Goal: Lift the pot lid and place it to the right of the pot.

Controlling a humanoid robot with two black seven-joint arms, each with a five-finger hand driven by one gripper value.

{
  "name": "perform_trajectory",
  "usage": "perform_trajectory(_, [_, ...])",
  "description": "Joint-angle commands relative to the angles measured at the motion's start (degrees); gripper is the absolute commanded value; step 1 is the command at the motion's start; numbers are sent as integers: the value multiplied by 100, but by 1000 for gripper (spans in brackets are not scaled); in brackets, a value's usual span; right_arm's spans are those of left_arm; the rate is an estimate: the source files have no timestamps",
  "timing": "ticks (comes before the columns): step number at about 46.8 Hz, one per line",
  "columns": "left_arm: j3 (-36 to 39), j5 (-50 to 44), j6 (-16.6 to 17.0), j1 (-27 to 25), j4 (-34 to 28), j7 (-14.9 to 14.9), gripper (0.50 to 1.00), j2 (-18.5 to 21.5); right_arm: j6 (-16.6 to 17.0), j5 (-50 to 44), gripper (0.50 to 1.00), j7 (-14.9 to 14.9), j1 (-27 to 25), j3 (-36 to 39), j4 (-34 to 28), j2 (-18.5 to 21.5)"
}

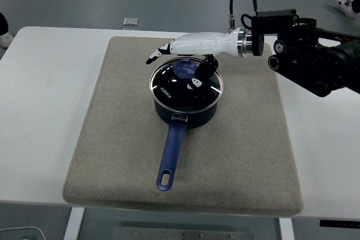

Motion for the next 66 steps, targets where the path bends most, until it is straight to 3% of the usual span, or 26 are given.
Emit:
perform_trajectory(1, [5,0,0,0,0,0,1000,0,-26,-77,895,0,9,-5,-1,-6])
perform_trajectory(66, [-4,0,0,0,0,0,1000,0,-193,-552,893,0,61,-67,-71,-156])
